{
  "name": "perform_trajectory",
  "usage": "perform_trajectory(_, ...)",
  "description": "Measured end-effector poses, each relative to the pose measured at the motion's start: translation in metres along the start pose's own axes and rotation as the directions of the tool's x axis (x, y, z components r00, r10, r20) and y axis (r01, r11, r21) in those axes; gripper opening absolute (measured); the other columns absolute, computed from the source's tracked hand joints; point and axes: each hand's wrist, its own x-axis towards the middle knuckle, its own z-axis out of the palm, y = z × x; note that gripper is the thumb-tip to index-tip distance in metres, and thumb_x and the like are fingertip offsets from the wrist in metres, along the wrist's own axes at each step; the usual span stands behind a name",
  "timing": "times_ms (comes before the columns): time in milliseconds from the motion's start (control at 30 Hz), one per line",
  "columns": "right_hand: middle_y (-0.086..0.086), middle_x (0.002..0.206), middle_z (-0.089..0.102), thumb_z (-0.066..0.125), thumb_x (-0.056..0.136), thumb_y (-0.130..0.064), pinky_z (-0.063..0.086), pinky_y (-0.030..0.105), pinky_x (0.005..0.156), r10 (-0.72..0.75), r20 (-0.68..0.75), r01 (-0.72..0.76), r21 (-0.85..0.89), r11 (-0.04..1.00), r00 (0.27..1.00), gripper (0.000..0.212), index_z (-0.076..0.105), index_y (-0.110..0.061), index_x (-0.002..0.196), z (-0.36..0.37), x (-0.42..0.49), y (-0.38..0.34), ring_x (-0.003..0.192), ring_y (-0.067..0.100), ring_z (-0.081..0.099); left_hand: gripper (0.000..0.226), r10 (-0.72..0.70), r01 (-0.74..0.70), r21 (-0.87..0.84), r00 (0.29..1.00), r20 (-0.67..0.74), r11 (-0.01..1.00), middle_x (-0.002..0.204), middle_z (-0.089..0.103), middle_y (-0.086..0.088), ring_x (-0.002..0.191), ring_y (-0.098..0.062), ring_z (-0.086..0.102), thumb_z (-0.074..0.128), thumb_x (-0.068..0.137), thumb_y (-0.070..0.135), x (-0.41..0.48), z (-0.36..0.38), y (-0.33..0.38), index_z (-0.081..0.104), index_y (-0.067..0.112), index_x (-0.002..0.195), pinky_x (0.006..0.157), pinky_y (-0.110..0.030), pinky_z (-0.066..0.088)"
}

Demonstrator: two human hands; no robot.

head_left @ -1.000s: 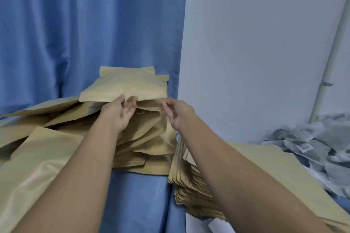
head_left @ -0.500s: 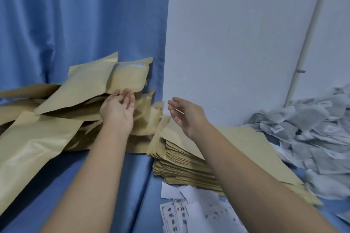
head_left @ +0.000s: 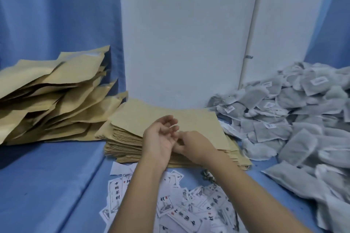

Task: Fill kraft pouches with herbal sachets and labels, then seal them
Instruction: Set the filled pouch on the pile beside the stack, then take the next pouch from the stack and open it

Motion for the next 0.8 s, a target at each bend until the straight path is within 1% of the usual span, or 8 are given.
perform_trajectory(100,0.015,0.102,0.068,0.051,0.094,-0.024,0.038,0.032,0.072,-0.042,-0.008,0.043,0.129,0.991,0.999,0.023,0.065,-0.007,0.100,-0.007,-0.005,0.007,0.092,0.027,0.058,0.025,-0.105,0.100,0.071,0.992,0.074,0.992,0.047,0.047,-0.007,0.037,-0.013,0.041,0.029,0.060,-0.004,-0.011,-0.011,-0.014,0.048,0.008,0.049,0.034,-0.015,0.030)
perform_trajectory(233,0.012,0.086,0.068,0.047,0.088,-0.004,0.041,0.031,0.073,0.043,-0.213,0.013,0.256,0.967,0.976,0.023,0.070,-0.010,0.087,-0.008,-0.011,0.007,0.084,0.027,0.057,0.018,-0.126,0.143,0.254,0.989,-0.080,0.957,0.042,0.042,-0.003,0.033,-0.010,0.034,0.028,0.065,-0.006,-0.016,-0.021,-0.018,0.035,0.010,0.060,0.032,-0.014,0.025)
perform_trajectory(367,0.008,0.088,0.071,0.044,0.085,0.000,0.043,0.032,0.085,0.245,-0.576,-0.148,0.210,0.966,0.780,0.032,0.073,-0.012,0.093,0.003,-0.024,0.016,0.092,0.027,0.058,0.023,0.039,0.009,0.173,0.962,-0.271,0.985,0.064,0.066,-0.012,0.054,-0.019,0.062,0.034,0.095,0.014,-0.015,-0.026,-0.009,0.054,0.004,0.089,0.045,-0.020,0.047)
perform_trajectory(433,0.004,0.094,0.071,0.045,0.082,0.006,0.022,0.034,0.114,0.229,-0.616,-0.132,0.199,0.971,0.753,0.036,0.074,-0.013,0.088,0.011,-0.029,0.023,0.106,0.020,0.053,0.033,0.109,-0.083,0.106,0.959,-0.261,0.991,0.084,0.068,-0.009,0.077,-0.028,0.064,0.038,0.094,0.039,-0.014,-0.026,0.001,0.061,0.015,0.099,0.057,-0.032,0.054)
perform_trajectory(500,0.001,0.119,0.067,0.043,0.082,0.011,-0.004,0.032,0.118,0.214,-0.583,-0.131,0.181,0.975,0.784,0.045,0.075,-0.017,0.097,0.016,-0.034,0.029,0.128,0.018,0.042,0.042,0.130,-0.098,0.136,0.959,-0.251,0.986,0.092,0.069,-0.005,0.085,-0.029,0.065,0.040,0.090,0.055,-0.013,-0.024,0.012,0.064,0.023,0.103,0.061,-0.041,0.057)
perform_trajectory(600,0.002,0.144,0.047,0.037,0.080,0.018,-0.014,0.031,0.116,0.163,-0.499,-0.080,0.184,0.980,0.851,0.060,0.069,-0.019,0.114,0.021,-0.038,0.032,0.144,0.018,0.022,0.013,0.189,-0.075,0.365,0.939,-0.288,0.928,0.091,0.064,-0.006,0.080,-0.022,0.061,0.048,0.096,0.022,-0.015,-0.023,0.022,0.060,0.017,0.093,0.050,-0.030,0.055)
perform_trajectory(667,0.005,0.149,0.039,0.033,0.075,0.024,-0.008,0.027,0.118,0.196,-0.488,-0.038,0.315,0.948,0.851,0.070,0.062,-0.016,0.125,0.023,-0.040,0.028,0.146,0.016,0.018,0.025,0.284,-0.128,0.461,0.915,-0.287,0.878,0.085,0.061,-0.002,0.076,-0.017,0.058,0.043,0.093,0.000,-0.015,-0.022,0.023,0.056,0.018,0.082,0.050,-0.025,0.051)
perform_trajectory(800,-0.001,0.151,0.036,0.038,0.089,0.009,0.015,0.020,0.113,0.348,-0.534,-0.055,0.489,0.871,0.771,0.057,0.043,-0.013,0.141,0.026,-0.040,0.018,0.143,0.012,0.024,0.038,0.553,-0.379,0.599,0.823,-0.130,0.706,0.087,0.065,0.006,0.077,-0.011,0.060,0.037,0.091,-0.004,-0.021,-0.010,0.018,0.064,0.022,0.094,0.062,-0.020,0.049)
